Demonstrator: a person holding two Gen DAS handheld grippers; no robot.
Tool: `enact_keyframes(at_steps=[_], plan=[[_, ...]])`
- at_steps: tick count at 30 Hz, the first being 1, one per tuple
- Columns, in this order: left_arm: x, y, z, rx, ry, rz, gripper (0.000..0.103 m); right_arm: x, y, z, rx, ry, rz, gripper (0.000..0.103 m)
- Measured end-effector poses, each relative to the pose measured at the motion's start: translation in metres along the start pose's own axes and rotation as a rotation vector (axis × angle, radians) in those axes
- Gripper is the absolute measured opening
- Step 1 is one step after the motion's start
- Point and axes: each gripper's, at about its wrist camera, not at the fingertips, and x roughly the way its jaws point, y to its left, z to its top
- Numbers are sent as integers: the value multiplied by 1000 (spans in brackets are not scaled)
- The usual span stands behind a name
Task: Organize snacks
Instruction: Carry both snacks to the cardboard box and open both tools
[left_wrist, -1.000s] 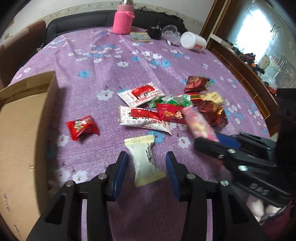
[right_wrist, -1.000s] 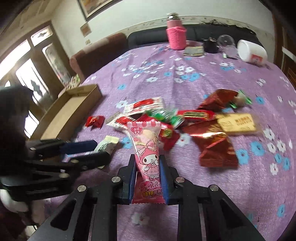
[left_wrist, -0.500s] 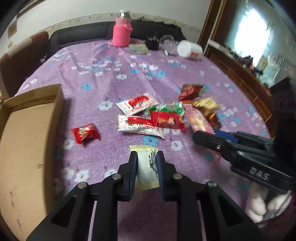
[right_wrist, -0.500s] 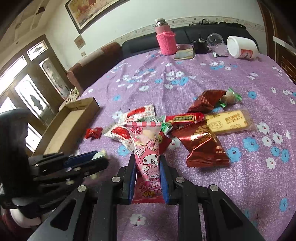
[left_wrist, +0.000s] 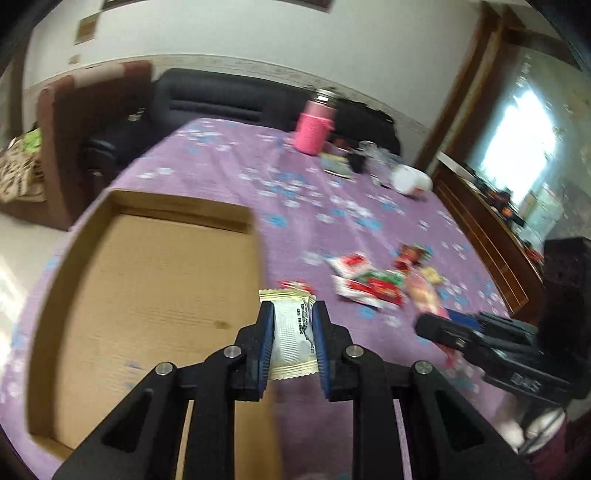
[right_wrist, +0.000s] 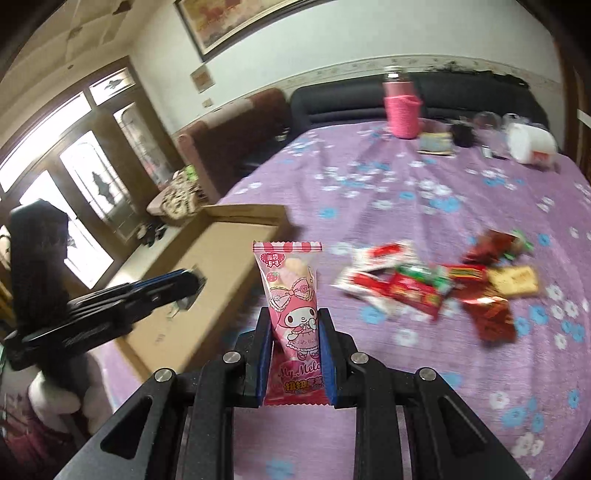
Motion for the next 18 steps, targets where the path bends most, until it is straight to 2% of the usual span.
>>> enact_keyframes(at_steps=[7, 11, 18], plan=[[15, 71, 34, -92, 4, 77, 20, 63, 51, 34, -33, 70, 25, 25], [44, 106, 49, -177, 42, 63, 20, 110, 66, 52, -49, 113, -19, 26], [90, 131, 61, -256, 107, 44, 21, 171, 67, 71, -39, 169, -107, 26]])
